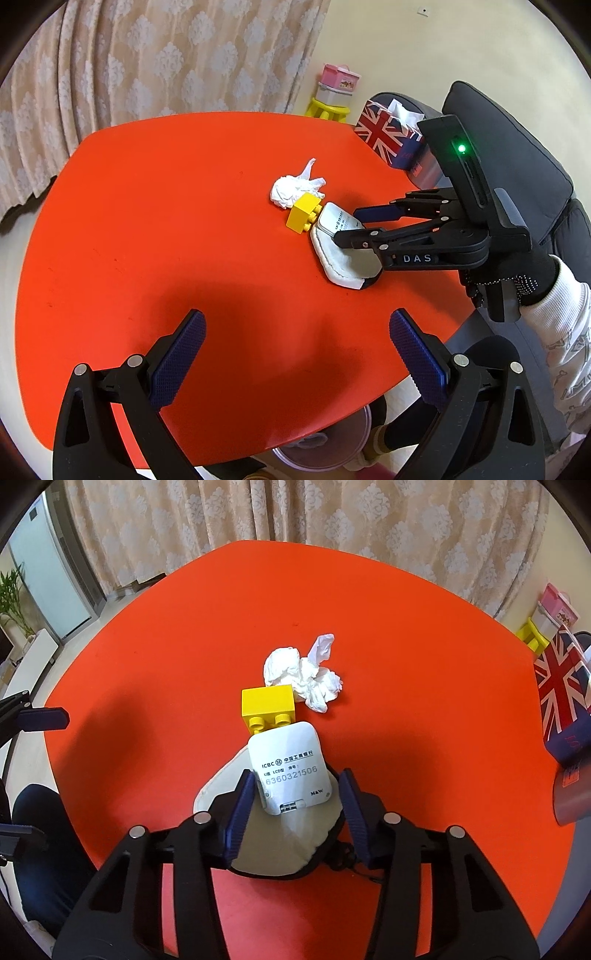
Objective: Collect trash
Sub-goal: 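Grasp the white ICBC card with the right gripper, then grasp the white zippered pouch with the left gripper while the right holds the card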
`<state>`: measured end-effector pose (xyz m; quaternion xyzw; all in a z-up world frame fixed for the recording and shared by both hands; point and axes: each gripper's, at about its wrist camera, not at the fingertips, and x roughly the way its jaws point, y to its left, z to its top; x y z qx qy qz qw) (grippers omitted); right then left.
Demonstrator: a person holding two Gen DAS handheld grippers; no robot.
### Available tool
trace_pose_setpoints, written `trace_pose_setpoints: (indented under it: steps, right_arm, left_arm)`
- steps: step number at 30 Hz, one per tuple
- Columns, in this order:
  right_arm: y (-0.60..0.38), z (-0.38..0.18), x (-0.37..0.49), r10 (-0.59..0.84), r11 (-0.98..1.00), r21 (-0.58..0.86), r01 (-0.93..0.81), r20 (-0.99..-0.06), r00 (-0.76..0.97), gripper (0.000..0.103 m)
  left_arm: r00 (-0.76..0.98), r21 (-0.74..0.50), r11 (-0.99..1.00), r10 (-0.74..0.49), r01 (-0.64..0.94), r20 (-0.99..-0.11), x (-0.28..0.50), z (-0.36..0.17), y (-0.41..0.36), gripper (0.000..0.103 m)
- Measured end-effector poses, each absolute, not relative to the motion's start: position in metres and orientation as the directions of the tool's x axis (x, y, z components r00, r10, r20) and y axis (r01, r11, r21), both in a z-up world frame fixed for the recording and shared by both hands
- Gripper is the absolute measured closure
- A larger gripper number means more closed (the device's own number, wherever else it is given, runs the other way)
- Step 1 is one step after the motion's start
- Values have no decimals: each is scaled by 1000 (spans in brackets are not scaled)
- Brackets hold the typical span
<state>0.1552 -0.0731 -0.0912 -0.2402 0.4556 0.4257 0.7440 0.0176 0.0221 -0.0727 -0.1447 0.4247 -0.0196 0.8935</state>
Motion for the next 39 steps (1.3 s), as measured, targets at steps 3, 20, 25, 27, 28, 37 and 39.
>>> trace_pose_setpoints:
  steps: [3, 20, 25, 27, 28, 37, 39]
  right_arm:
    - [-73, -90, 156, 414, 524, 28, -851, -882, 226, 60]
    - [-99, -50, 158, 473, 587, 91, -804, -845, 250, 63]
    - [-115, -39, 158, 491, 606, 107, -788, -830, 264, 63]
    - [-120, -35, 158, 493, 610, 106, -785, -826, 273, 63]
    - [-123, -33, 158, 494, 613, 105, -783, -824, 277, 63]
    - [-150, -24, 164, 497, 650, 113, -752, -811, 309, 63]
    - [-155, -24, 166, 497, 656, 114, -746, -810, 313, 63]
  left_arm:
    - [637, -276, 957, -161, -85, -754, 19, -74, 20, 7]
    - [647, -258, 966, -182, -25, -741, 40, -61, 0, 7]
    - [642, -246, 969, -190, 2, -743, 55, -59, -9, 7]
    - [636, -238, 971, -192, 13, -747, 63, -60, -14, 7]
    - [635, -236, 972, -193, 17, -748, 66, -60, -16, 7]
    - [596, -216, 976, -195, 37, -779, 99, -73, -33, 7]
    - [584, -214, 976, -195, 38, -788, 105, -78, -36, 7]
